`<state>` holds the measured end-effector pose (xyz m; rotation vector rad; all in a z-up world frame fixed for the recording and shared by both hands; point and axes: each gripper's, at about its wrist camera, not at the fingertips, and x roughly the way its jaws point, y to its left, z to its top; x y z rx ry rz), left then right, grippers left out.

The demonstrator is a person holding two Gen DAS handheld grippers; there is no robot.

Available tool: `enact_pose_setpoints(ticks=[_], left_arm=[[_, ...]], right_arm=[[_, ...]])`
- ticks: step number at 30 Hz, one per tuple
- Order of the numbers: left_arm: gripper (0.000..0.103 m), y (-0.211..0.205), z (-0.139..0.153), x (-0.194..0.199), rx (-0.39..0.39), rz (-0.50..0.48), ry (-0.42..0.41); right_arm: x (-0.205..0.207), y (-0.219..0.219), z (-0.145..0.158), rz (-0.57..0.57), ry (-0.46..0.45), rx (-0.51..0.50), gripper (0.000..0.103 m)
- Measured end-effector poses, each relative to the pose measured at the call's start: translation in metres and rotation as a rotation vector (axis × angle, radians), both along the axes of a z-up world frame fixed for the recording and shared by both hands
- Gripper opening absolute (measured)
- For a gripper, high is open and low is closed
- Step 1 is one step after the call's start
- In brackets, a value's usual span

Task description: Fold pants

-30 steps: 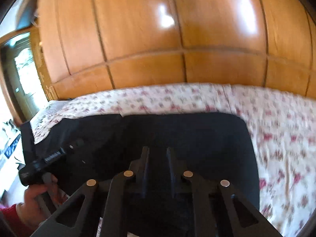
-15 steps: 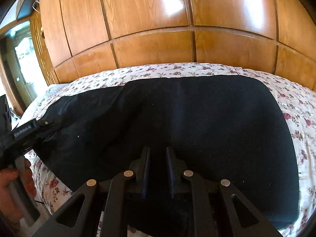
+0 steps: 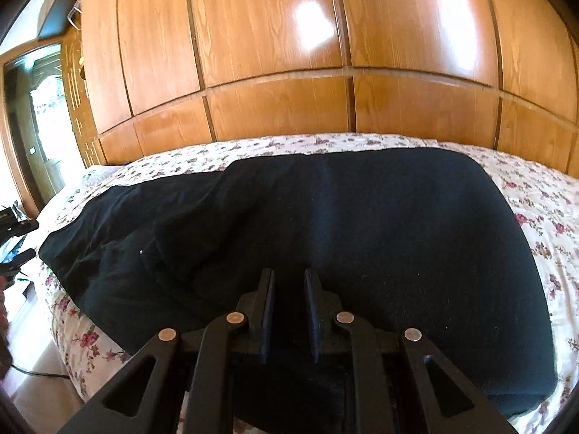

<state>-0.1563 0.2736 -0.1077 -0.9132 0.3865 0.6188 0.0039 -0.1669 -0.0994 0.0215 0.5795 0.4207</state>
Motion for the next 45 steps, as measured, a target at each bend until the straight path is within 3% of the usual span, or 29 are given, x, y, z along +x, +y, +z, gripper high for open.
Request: enact_pose_setpoints(ticks=[6,10,13,16,17,18,19,20,23,28,36,40,45], left_arm=[[0.063,0.006,-0.020,0.017,-0.068,-0.066,0.055],[0.063,-0.002,-0.027,0.037,-0.016,-0.151,0.096],[0.069,0.000,-0.029,0.046,0.011,-0.178,0.062],[0.068,0.014,-0.035,0.048,-0.054,-0.178,-0.033],[0.066,0.018,-0.037,0.049,-0.083,-0.172,-0.055],[0.052,0.024,-0.040,0.051,-0.120,-0.155,-0.065],[0.029,0.028,-0.042,0.053,-0.148,-0.138,-0.058],[0.022,0.032,-0.044,0.055,-0.183,-0.129,-0.048],[0.018,0.033,-0.043,0.054,-0.226,-0.124,-0.086],[0.014,0.007,0.004,0.060,-0.054,-0.220,-0.142],[0.014,-0.074,0.085,0.093,0.187,-0.564,-0.288],[0.014,-0.122,0.103,0.107,0.250,-0.753,-0.325],[0.014,-0.176,0.104,0.126,0.306,-0.950,-0.306]], right_arm=[[-0.003,-0.001,-0.001,-0.001,-0.038,-0.001,0.018],[-0.002,-0.002,-0.002,0.002,-0.043,0.009,0.018],[-0.003,-0.001,-0.003,0.001,-0.047,0.008,0.018],[-0.003,-0.001,-0.003,0.000,-0.047,0.009,0.018],[-0.003,-0.001,-0.003,0.000,-0.047,0.009,0.018],[-0.003,-0.001,-0.003,0.000,-0.047,0.008,0.018],[-0.003,-0.001,-0.003,0.000,-0.047,0.009,0.018],[-0.003,-0.001,-0.003,0.000,-0.047,0.009,0.018],[-0.003,-0.001,-0.003,0.000,-0.047,0.008,0.018],[-0.003,0.000,-0.003,-0.001,-0.047,0.009,0.018],[-0.003,0.000,-0.002,-0.001,-0.048,0.008,0.018],[-0.003,0.000,-0.002,-0.001,-0.048,0.009,0.018],[-0.003,0.000,-0.003,-0.001,-0.050,0.012,0.018]])
